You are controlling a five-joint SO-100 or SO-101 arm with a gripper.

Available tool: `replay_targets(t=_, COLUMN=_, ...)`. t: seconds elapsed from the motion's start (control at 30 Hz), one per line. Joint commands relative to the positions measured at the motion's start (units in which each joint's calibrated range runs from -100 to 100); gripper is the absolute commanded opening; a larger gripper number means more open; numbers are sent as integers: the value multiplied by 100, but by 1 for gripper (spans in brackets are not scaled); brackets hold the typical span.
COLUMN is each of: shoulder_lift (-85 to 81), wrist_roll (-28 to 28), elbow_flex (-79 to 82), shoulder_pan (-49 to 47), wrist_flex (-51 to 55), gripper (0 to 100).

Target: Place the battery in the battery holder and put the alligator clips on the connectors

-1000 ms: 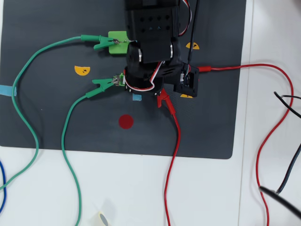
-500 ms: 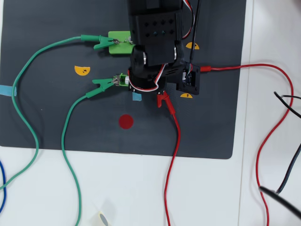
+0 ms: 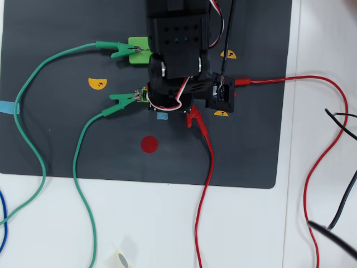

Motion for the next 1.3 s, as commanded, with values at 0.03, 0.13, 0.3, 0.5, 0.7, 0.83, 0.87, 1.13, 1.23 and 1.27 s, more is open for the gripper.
replay_targets(t=0.03, shoulder_lift=-8, wrist_roll=156, elbow_flex=-7, shoulder_pan=81, wrist_flex=-68, gripper=14)
replay_targets(t=0.13, shoulder_lift=-84, wrist_roll=156, elbow_flex=204, shoulder_pan=91, wrist_flex=-94, gripper=15)
replay_targets(t=0.3, shoulder_lift=-544, wrist_roll=156, elbow_flex=212, shoulder_pan=20, wrist_flex=-42, gripper=5)
replay_targets(t=0.5, shoulder_lift=-1250, wrist_roll=161, elbow_flex=405, shoulder_pan=0, wrist_flex=78, gripper=1)
replay_targets(t=0.7, shoulder_lift=-1241, wrist_roll=223, elbow_flex=397, shoulder_pan=-616, wrist_flex=-76, gripper=1)
replay_targets(t=0.83, shoulder_lift=-1233, wrist_roll=249, elbow_flex=405, shoulder_pan=-566, wrist_flex=-128, gripper=1)
replay_targets(t=0.87, shoulder_lift=-1224, wrist_roll=249, elbow_flex=405, shoulder_pan=-566, wrist_flex=-128, gripper=1)
replay_targets(t=1.13, shoulder_lift=-246, wrist_roll=322, elbow_flex=90, shoulder_pan=-303, wrist_flex=-162, gripper=1)
replay_targets(t=1.23, shoulder_lift=-161, wrist_roll=322, elbow_flex=81, shoulder_pan=-303, wrist_flex=-162, gripper=1)
replay_targets(t=1.27, shoulder_lift=-161, wrist_roll=322, elbow_flex=116, shoulder_pan=-303, wrist_flex=-162, gripper=1)
